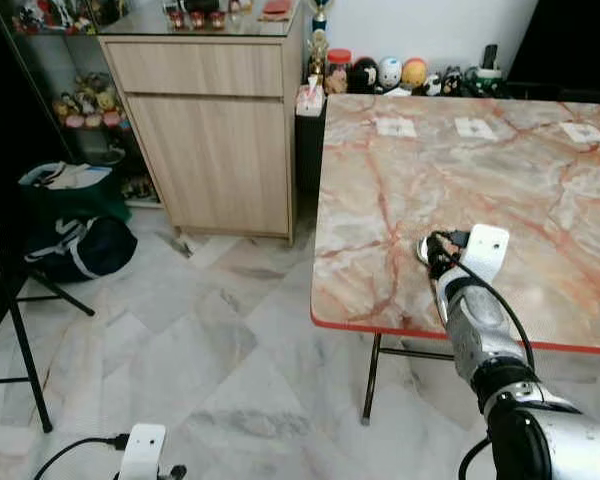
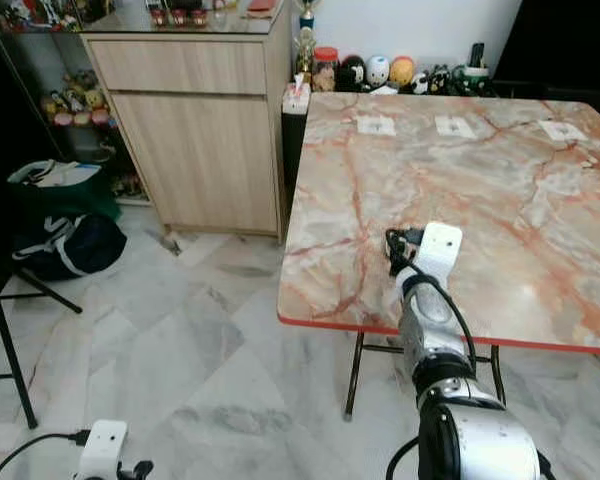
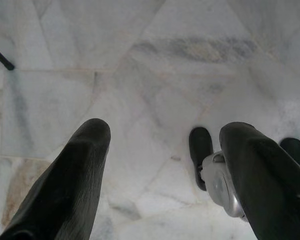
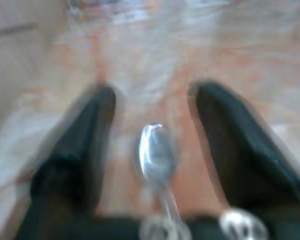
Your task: Setting the table
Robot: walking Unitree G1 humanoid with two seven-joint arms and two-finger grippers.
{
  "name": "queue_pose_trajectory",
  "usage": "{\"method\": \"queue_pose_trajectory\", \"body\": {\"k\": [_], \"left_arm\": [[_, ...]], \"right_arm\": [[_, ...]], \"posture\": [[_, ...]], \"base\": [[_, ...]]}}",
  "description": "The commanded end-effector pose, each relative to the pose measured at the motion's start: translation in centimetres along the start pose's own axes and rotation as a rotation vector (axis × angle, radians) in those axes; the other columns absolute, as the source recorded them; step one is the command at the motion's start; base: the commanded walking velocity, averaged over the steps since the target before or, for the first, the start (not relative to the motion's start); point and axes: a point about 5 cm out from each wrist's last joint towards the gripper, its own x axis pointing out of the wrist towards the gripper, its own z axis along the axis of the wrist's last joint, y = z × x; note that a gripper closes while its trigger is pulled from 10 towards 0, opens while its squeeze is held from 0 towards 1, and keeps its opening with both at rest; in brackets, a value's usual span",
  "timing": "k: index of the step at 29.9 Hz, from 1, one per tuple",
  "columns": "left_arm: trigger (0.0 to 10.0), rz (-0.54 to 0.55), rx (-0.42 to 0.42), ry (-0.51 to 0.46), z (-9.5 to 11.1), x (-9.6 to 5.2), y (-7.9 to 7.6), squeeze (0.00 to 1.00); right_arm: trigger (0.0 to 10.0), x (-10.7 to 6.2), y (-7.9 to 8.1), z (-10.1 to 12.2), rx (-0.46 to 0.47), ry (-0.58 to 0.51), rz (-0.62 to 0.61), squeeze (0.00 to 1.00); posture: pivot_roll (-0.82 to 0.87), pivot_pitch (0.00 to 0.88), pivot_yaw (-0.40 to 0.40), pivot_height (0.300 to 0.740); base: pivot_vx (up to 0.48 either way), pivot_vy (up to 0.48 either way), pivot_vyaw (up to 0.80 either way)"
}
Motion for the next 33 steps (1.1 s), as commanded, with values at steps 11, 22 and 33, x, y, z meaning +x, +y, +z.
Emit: {"method": "queue_pose_trajectory", "body": {"k": [11, 22, 33], "left_arm": [[10.0, -0.010, 0.004, 0.007, -0.6, -0.2, 0.0, 0.00], [10.0, -0.019, 0.016, 0.002, -0.4, -0.2, 0.0, 0.00], [10.0, -0.016, 0.024, -0.003, -0.1, -0.1, 0.0, 0.00]], "right_arm": [[10.0, -6.0, -2.7, -0.6, -0.087, -0.217, -0.046, 0.00], [10.0, -6.3, -1.5, -0.9, -0.074, -0.205, -0.018, 0.00], [10.0, -7.1, -0.5, -1.6, -0.050, -0.158, -0.013, 0.00]], "posture": [[0.09, 0.003, -0.028, 0.740], [0.09, 0.000, -0.027, 0.740], [0.10, 0.000, -0.028, 0.740]], "base": [[0.000, 0.000, 0.00], [0.095, 0.000, 0.00], [0.301, 0.000, 0.00]]}}
